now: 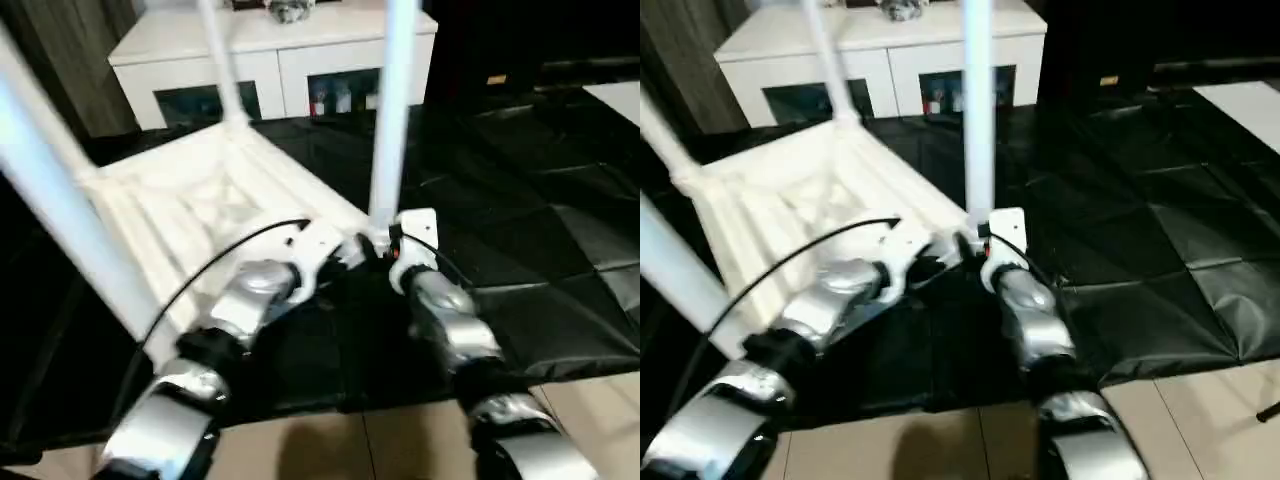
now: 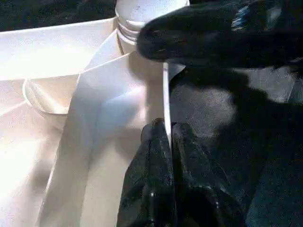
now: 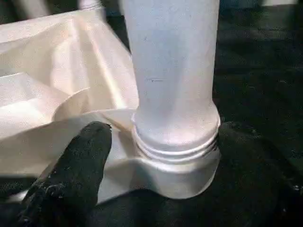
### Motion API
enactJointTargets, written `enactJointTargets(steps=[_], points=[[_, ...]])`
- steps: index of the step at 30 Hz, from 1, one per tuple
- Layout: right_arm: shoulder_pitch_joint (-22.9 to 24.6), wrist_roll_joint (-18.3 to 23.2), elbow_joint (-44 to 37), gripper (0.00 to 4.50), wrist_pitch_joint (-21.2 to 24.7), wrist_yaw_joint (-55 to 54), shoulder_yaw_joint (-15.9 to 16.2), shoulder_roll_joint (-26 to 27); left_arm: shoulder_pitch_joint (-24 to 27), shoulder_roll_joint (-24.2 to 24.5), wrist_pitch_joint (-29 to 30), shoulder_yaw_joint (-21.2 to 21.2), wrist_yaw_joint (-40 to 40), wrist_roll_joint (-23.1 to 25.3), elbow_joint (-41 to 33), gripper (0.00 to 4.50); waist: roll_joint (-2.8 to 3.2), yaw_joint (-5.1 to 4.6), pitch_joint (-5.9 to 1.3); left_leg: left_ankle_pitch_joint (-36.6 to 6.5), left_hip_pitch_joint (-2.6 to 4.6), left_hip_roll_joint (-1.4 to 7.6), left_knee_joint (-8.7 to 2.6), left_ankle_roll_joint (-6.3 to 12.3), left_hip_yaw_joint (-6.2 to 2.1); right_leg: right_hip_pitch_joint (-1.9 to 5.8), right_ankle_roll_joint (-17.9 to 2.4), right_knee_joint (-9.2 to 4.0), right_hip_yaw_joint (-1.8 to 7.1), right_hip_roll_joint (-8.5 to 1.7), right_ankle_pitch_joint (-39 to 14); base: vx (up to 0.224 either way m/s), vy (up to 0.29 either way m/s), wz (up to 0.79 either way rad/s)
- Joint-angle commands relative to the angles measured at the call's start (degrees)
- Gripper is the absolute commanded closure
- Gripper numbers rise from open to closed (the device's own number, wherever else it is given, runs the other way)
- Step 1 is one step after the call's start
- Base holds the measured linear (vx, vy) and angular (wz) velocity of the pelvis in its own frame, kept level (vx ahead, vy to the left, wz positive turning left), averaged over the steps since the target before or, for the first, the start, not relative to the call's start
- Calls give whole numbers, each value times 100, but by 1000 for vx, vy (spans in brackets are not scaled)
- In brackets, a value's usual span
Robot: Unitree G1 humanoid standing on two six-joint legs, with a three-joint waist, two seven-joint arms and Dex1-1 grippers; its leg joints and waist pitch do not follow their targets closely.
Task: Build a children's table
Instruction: Rotate leg to tighten
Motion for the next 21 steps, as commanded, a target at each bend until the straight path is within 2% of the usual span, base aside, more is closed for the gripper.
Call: enactJointTargets(steps=[1,2,4,5,6,10,11,13,15,21], points=[[112,58,-448,73,14,829,368,-173,206,80,-342,14,-412,-196,-207,450,-159,52,-366,-1264,73,272,-401,737,-197,250,-1312,-335,54,-113,-949,0,0,0],[224,70,-633,73,-14,1182,468,-381,279,158,-346,-3,-569,-218,-291,450,-87,72,-367,-1188,82,275,-389,767,-195,248,-1343,-314,56,-120,-853,0,0,0],[434,116,-940,73,-75,1876,591,-758,423,300,-389,-56,-943,-299,-462,450,-123,98,-359,-1194,87,279,-383,808,-179,268,-1363,-323,49,-99,-734,0,0,0],[599,189,-1185,73,-81,2429,646,-1047,553,418,-408,-95,-1263,-390,-646,450,-98,140,-348,-1331,100,295,-397,791,-171,257,-1380,-338,57,-111,-915,0,0,0],[665,257,-1294,73,-55,2680,651,-1172,610,476,-410,-119,-1447,-447,-739,450,-98,140,-348,-1331,100,295,-397,791,-171,257,-1380,-338,57,-111,-915,0,0,0],[898,544,-1693,73,195,3641,733,-1704,861,758,-381,-279,-2377,-709,-1204,450,-91,183,-324,-1604,124,331,-447,612,-178,237,-1382,-344,63,-83,-1206,0,0,0],[945,585,-1769,73,241,3839,768,-1818,907,827,-356,-322,-2552,-732,-1296,450,-109,193,-328,-1643,130,342,-454,566,-171,225,-1390,-337,69,-84,-1230,0,0,0],[1002,639,-1866,73,325,4179,830,-2023,950,919,-340,-352,-2753,-738,-1379,450,-91,245,-328,-1694,165,346,-451,515,-157,194,-1393,-342,83,-83,-1223,0,0,0],[1027,652,-1907,73,381,4371,856,-2140,984,960,-303,-358,-2872,-766,-1450,450,-102,300,-326,-1672,167,347,-460,464,-151,189,-1386,-334,96,-90,-1206,0,0,0],[1004,496,-1808,73,403,4835,1081,-2363,1034,1012,-241,-335,-2987,-766,-1548,450,-120,333,-335,-1535,149,330,-443,458,-151,201,-1349,-326,107,-104,-1135,0,0,0]])
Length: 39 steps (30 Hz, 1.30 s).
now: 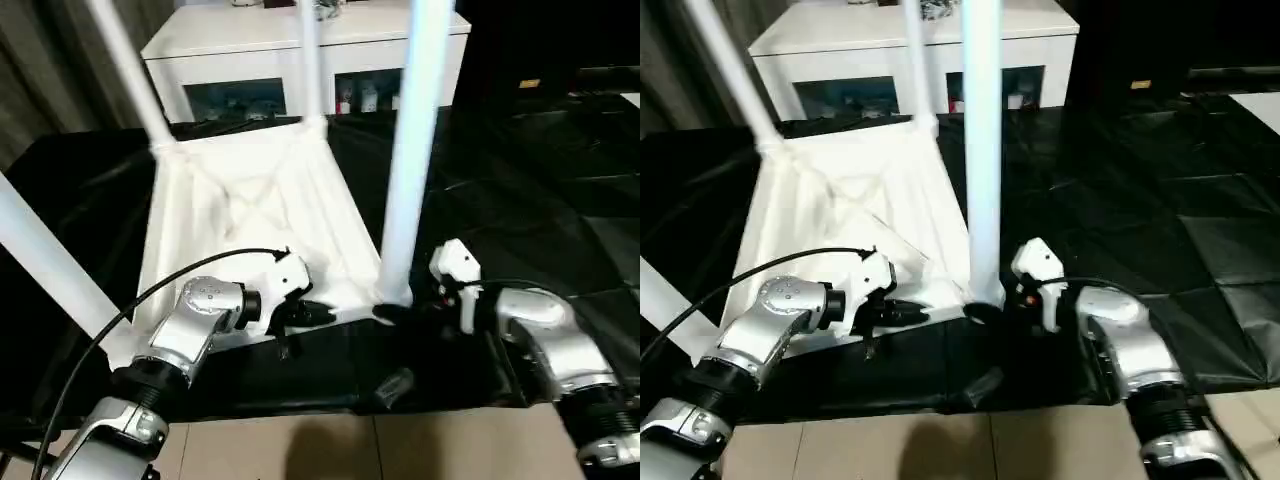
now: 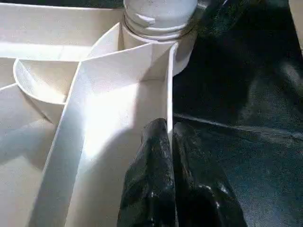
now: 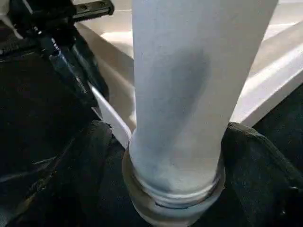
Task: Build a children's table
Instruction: Rotate leg to tighten
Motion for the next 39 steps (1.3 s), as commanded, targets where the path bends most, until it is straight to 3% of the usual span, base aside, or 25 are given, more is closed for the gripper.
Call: enactJointTargets(steps=[1,6,18,25,27,32,36,39], points=[[13,-116,-50,73,63,270,263,-54,35,-69,-46,-7,-111,-213,-160,450,-142,-6,-331,-1507,140,323,-444,469,-176,198,-1354,-324,88,-107,-1115,0,0,0],[-75,-221,150,73,15,120,245,-1,26,-56,-68,-1,-100,-191,-133,450,-147,27,-332,-1405,139,322,-434,498,-172,192,-1354,-324,89,-109,-1125,0,0,0],[-184,-254,341,173,114,78,216,77,30,-49,-62,22,-106,-157,-140,450,-151,29,-338,-1315,137,318,-422,528,-169,195,-1351,-317,85,-104,-1095,0,0,0],[-168,-138,397,181,176,-244,49,294,28,-63,-73,-10,-40,-89,-77,450,-138,21,-338,-1369,139,317,-428,501,-169,192,-1358,-318,82,-96,-1110,0,0,0],[-231,-114,552,183,174,-772,-131,565,-34,-147,-64,3,178,-10,45,450,-140,-6,-325,-1466,128,314,-444,438,-175,183,-1337,-329,86,-100,-1228,0,0,0],[-317,-109,771,183,251,-2037,-468,1241,-236,-499,50,46,836,143,338,450,-139,-195,-298,-2101,154,289,-501,89,-220,147,-1093,-414,89,-103,-1978,0,0,0],[-385,-278,887,184,296,-3030,-573,1729,-505,-877,253,98,1574,288,699,450,-123,-262,-295,-2208,172,280,-510,4,-224,113,-1028,-447,90,-95,-2038,0,0,0],[-526,-520,1157,184,316,-3875,-657,1957,-702,-1094,388,142,2072,395,943,450,-130,-282,-302,-2195,141,266,-510,23,-231,134,-1041,-430,86,-91,-1937,0,0,0]])
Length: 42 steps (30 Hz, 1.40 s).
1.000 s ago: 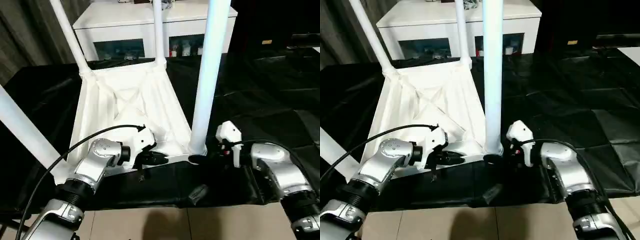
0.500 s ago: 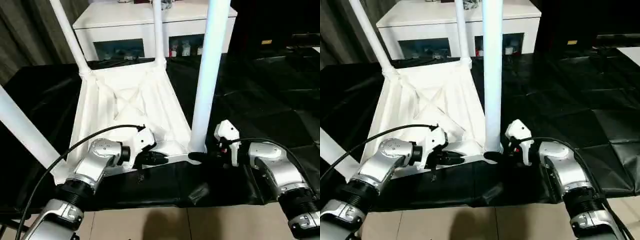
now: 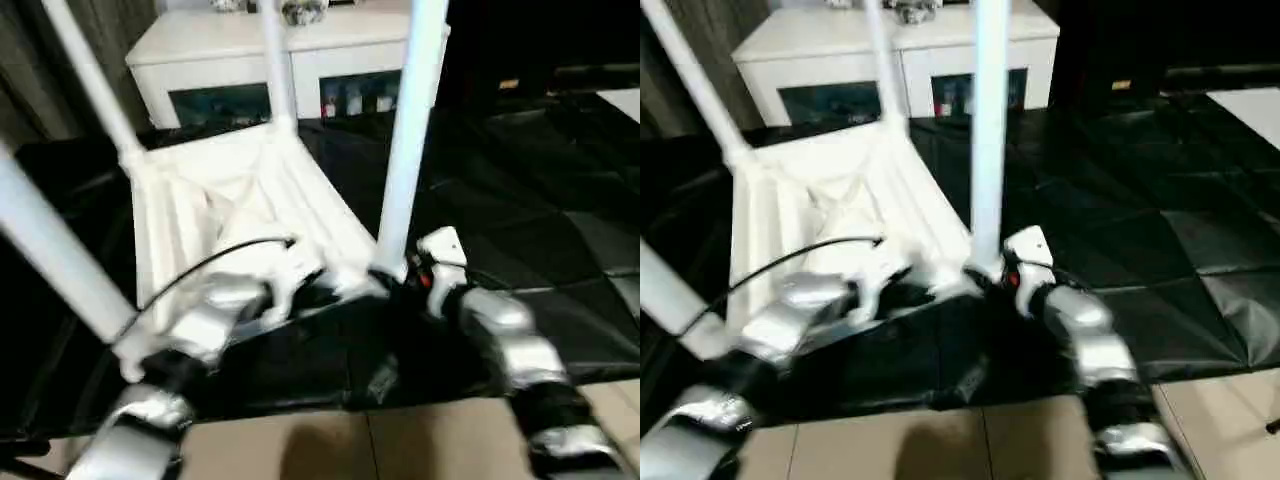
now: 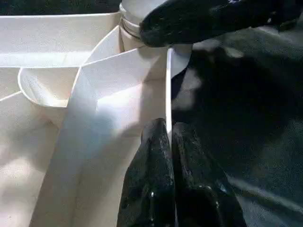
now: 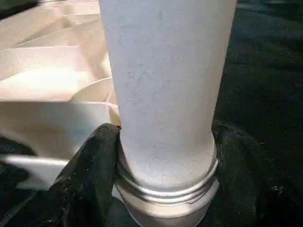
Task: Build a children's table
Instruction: Rotate leg to tighten
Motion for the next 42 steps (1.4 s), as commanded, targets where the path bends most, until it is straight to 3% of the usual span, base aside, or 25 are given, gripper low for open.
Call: enactJointTargets(steps=[1,4,7,9,11,12,13,16,18,21,22,25,26,29,35,42], points=[[-187,-109,388,184,170,-857,2,393,-226,-367,94,12,602,68,332,450,-91,-42,-299,-2185,143,266,-512,-6,-222,96,-1044,-440,68,-89,-1928,0,0,0],[-384,-131,686,184,324,-1685,-188,660,-466,-562,66,80,1223,216,652,450,-81,-46,-315,-2161,154,256,-510,-29,-227,106,-1067,-445,69,-92,-1749,0,0,0],[-511,-260,833,184,230,-2122,-265,846,-634,-668,-27,99,1701,398,903,450,-78,-12,-344,-1917,154,251,-486,92,-211,129,-1123,-416,65,-88,-1315,0,0,0],[-553,-215,877,184,159,-2199,-331,906,-650,-682,-43,79,1696,406,941,450,-86,18,-355,-1615,110,251,-466,269,-206,170,-1189,-386,55,-107,-981,0,0,0],[-541,-255,800,184,-7,-2211,-307,931,-622,-698,-55,80,1619,356,914,450,-92,32,-349,-1549,99,255,-462,359,-206,182,-1213,-382,45,-114,-973,0,0,0],[-535,-279,774,149,-53,-2214,-294,936,-617,-703,-50,82,1602,343,910,450,-89,36,-340,-1603,104,259,-467,367,-205,176,-1204,-392,43,-113,-1094,0,0,0],[-534,-263,727,128,-172,-2187,-304,946,-600,-701,-127,75,1521,328,903,450,-137,32,-339,-1637,98,259,-468,372,-201,175,-1191,-406,44,-113,-1171,0,0,0],[-568,-82,662,109,-200,-1792,-334,917,-523,-649,-247,60,1225,264,808,450,-120,42,-339,-1675,96,264,-476,389,-216,182,-1147,-406,48,-121,-1328,0,0,0],[-566,26,597,104,-99,-1424,-311,849,-460,-594,-283,45,1040,231,727,450,-119,0,-331,-1737,76,270,-482,414,-224,189,-1173,-394,43,-119,-1290,0,0,0],[-265,104,-8,104,2,165,170,216,-161,-281,-458,-115,226,146,372,450,-125,10,-330,-1735,66,284,-466,487,-220,221,-1186,-393,42,-126,-1217,0,0,0],[-265,104,-8,104,2,165,170,216,-161,-281,-458,-115,226,146,372,450,-128,18,-327,-1671,52,286,-465,511,-225,231,-1188,-388,41,-128,-1169,0,0,0],[30,105,-409,104,-189,1117,423,-375,31,-24,-475,-187,-293,60,158,450,-102,25,-320,-1660,77,295,-460,549,-204,200,-1276,-386,43,-116,-1202,0,0,0],[235,228,-641,104,-202,1866,505,-803,154,153,-483,-213,-674,-43,9,450,-122,32,-314,-1729,84,308,-464,513,-202,208,-1280,-391,49,-114,-1287,0,0,0],[419,344,-823,104,-138,2588,550,-1264,313,415,-621,-273,-1252,-207,-211,450,-100,84,-315,-1734,88,330,-473,528,-198,216,-1313,-372,45,-102,-1226,0,0,0],[519,350,-1009,104,-51,3079,638,-1595,448,716,-680,-279,-1733,-271,-341,450,-105,112,-308,-1814,114,335,-488,402,-191,182,-1345,-370,59,-100,-1308,0,0,0],[459,240,-956,104,-170,3231,777,-1610,525,822,-684,-260,-1863,-310,-443,450,-116,147,-319,-1658,111,333,-475,422,-180,182,-1373,-343,67,-110,-1160,0,0,0]])
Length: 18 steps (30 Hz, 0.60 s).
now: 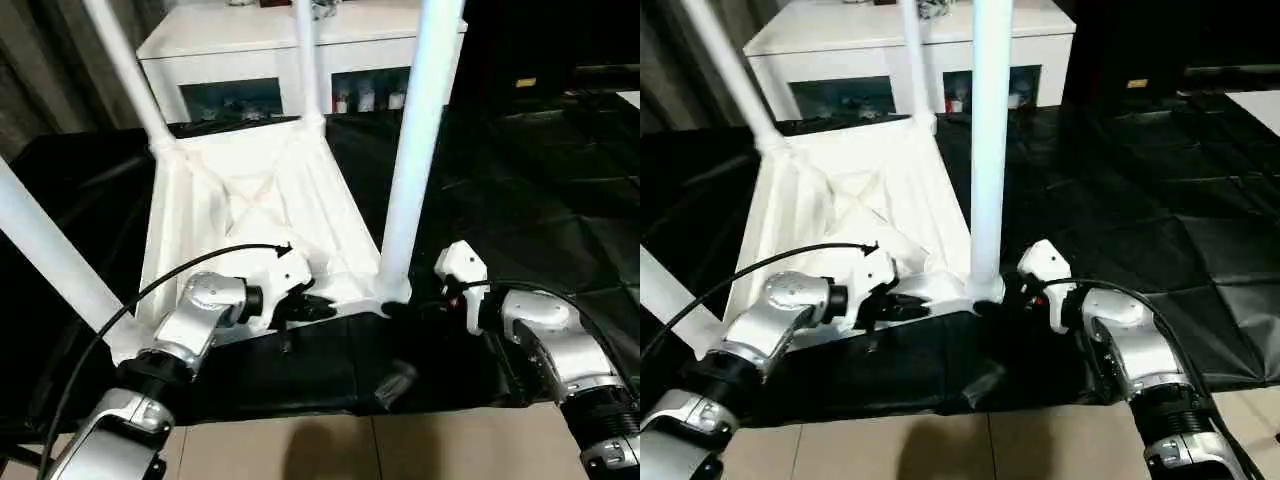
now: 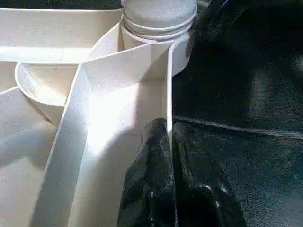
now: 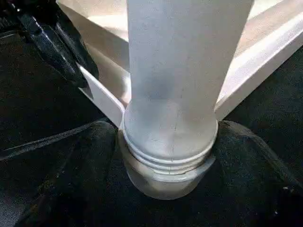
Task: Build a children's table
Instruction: Rotate leg to tighten
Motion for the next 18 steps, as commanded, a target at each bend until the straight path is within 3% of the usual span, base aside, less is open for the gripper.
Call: enactJointTargets(steps=[1,7,8,11,14,18], points=[[-47,-36,-28,104,-50,102,91,60,122,-28,17,-137,-150,-38,-78,450,-127,-8,-315,-1657,139,327,-465,421,-177,187,-1372,-341,86,-108,-1165,0,0,0],[-97,-6,91,104,-39,146,105,108,159,-19,25,-143,-201,-47,-143,450,-132,-5,-319,-1590,135,326,-458,446,-178,193,-1366,-337,86,-110,-1154,0,0,0],[-121,20,142,129,-26,149,91,134,162,-20,24,-145,-210,-45,-150,450,-134,-7,-321,-1591,133,321,-454,454,-175,191,-1379,-334,84,-108,-1148,0,0,0],[-188,-1,264,136,-77,90,96,196,172,-19,20,-153,-222,-51,-169,450,-135,-5,-320,-1586,134,325,-456,445,-176,193,-1395,-333,81,-107,-1146,0,0,0],[-208,-42,261,136,-121,-2,74,231,184,-13,33,-161,-230,-51,-196,450,-129,-4,-324,-1546,139,325,-451,448,-175,192,-1395,-325,82,-108,-1093,0,0,0],[-240,191,261,118,154,149,-79,217,199,-9,38,-171,-229,-44,-214,450,-124,-1,-325,-1529,135,326,-448,472,-174,202,-1413,-321,80,-103,-1078,0,0,0]])
